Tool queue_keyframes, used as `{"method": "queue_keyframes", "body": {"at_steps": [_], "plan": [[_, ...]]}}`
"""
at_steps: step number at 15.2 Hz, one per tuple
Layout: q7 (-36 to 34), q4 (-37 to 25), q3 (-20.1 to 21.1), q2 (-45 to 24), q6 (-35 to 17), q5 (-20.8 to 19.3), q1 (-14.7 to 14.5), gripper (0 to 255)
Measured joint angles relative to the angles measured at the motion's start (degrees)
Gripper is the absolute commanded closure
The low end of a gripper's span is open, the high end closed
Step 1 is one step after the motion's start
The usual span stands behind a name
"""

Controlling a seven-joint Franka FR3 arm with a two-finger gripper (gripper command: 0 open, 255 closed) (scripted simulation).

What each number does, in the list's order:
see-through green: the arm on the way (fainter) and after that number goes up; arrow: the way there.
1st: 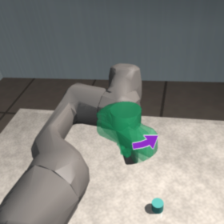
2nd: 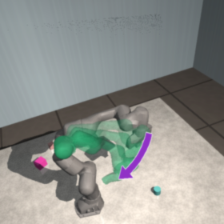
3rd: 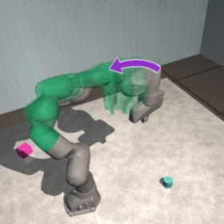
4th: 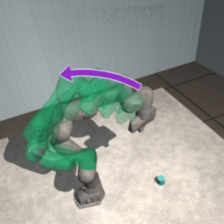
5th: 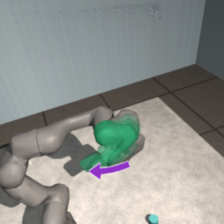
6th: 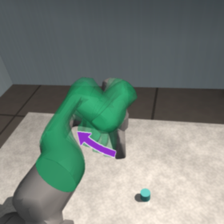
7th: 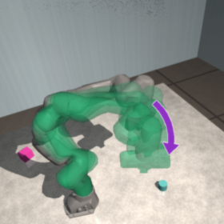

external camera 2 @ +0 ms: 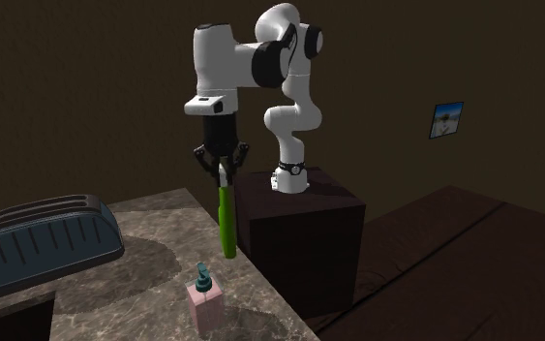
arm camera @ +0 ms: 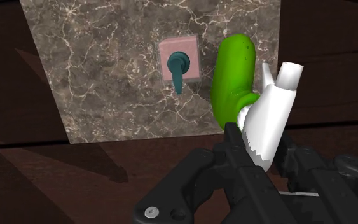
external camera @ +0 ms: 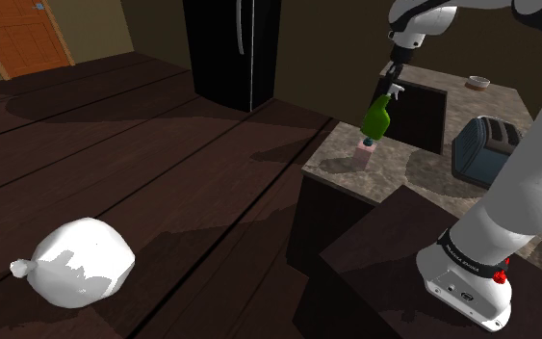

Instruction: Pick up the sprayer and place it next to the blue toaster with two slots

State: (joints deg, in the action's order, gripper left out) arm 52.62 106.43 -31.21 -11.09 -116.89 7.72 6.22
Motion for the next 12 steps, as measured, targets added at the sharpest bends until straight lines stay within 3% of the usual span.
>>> {"method": "queue_keyframes", "body": {"at_steps": [12], "plan": [[-1.30, -6.65, -0.37, 2.37, 8.61, -1.69, -0.25, 255]]}}
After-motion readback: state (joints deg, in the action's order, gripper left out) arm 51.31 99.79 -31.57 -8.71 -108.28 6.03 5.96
